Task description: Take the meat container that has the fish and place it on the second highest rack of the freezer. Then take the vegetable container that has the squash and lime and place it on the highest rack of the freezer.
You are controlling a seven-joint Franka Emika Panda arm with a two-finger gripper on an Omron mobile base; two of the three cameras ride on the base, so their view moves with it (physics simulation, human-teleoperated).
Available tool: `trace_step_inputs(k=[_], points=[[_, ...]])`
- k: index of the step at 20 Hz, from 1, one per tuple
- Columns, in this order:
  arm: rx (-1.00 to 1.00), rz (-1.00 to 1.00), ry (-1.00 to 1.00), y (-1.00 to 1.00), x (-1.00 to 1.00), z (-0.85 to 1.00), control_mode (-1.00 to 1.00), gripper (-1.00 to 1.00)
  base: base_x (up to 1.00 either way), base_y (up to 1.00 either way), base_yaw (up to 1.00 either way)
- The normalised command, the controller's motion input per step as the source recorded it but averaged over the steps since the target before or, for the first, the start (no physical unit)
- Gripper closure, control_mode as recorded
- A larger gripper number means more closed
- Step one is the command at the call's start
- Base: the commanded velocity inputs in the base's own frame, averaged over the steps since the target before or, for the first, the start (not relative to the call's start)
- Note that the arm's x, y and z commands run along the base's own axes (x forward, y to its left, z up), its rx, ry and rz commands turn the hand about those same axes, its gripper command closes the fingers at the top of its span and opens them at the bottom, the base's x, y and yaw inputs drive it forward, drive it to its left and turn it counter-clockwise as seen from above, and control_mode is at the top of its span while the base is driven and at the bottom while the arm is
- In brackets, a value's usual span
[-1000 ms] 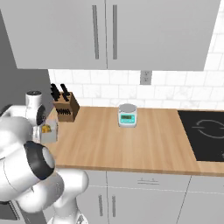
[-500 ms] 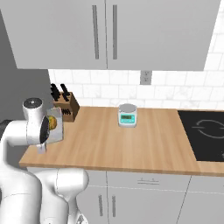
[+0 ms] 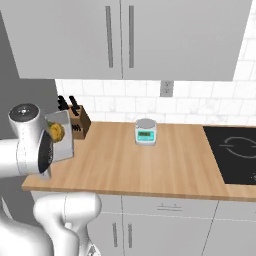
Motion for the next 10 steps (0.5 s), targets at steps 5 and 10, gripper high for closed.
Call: trace_step_inputs(k=[5,10], points=[[0.02,0.00,-0.22,-0.52,-0.99,0.25,-1.00,1.00,0.00,0.00,0.00],[0.00,0.00,-0.16,-0.44,-0.87,-0.34,-1.00,1.00,0.00,0.00,0.00]])
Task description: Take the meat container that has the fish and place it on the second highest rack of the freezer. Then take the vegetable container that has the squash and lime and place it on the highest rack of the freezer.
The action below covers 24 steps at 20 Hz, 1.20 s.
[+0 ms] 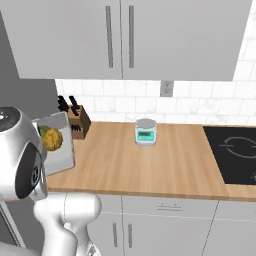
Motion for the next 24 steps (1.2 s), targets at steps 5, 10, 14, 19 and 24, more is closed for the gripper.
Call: trace_step_inputs(k=[5,10,14,19,24], points=[[0.00,0.00,-0.19,-0.18,-0.69,-0.30,-1.00,1.00,0.00,0.00,0.00],[0.00,0.00,-0.12,0.00,-0.18,-0.11,-1.00,1.00,0.00,0.00,0.00],[0.00,0.00,-0.08,0.00,-0.07,-0.07,1.00,1.00,-0.05,0.00,0.00],[0.00,0.00,0.00,0.00,0.00,0.00,1.00,1.00,-0.71,-0.08,-0.01],[0.00,0.00,0.00,0.00,0.00,0.00,1.00,1.00,-1.00,-0.14,0.00]])
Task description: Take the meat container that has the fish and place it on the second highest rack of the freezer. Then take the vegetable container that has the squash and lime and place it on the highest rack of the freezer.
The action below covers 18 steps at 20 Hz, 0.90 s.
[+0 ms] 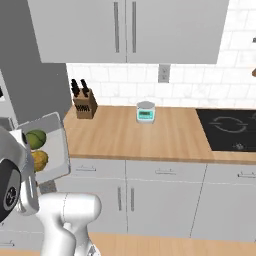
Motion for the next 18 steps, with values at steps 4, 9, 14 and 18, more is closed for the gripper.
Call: trace_step_inputs(k=[4,9,14,18], points=[[0.00,0.00,0.00,0.00,0.00,0.00,1.00,1.00,-0.99,0.00,0.00],[0.00,0.00,0.00,0.00,0.00,0.00,1.00,1.00,-0.85,0.09,0.00],[0.00,0.00,0.00,0.00,0.00,0.00,1.00,1.00,-0.47,0.70,0.01],[0.00,0.00,0.00,0.00,0.00,0.00,1.00,1.00,-0.19,1.00,0.04]])
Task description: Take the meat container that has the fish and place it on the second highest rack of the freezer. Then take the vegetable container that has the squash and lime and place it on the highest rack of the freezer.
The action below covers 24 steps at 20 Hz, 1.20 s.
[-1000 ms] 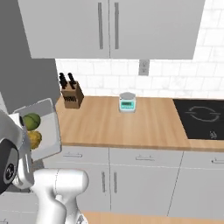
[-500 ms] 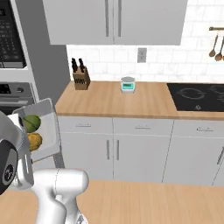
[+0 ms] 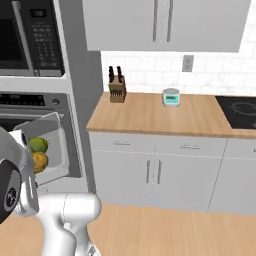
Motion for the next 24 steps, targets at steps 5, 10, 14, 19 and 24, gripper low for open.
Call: trace_step_inputs(k=[5,10,14,19,24], points=[[0.00,0.00,0.00,0.00,0.00,0.00,1.00,1.00,-0.22,1.00,0.07],[0.00,0.00,0.00,0.00,0.00,0.00,1.00,1.00,-0.06,1.00,0.10],[0.00,0.00,0.00,0.00,0.00,0.00,1.00,1.00,0.00,1.00,0.13],[0.00,0.00,0.00,0.00,0.00,0.00,1.00,1.00,0.00,1.00,0.13],[0.00,0.00,0.00,0.00,0.00,0.00,1.00,1.00,0.01,1.00,0.11]])
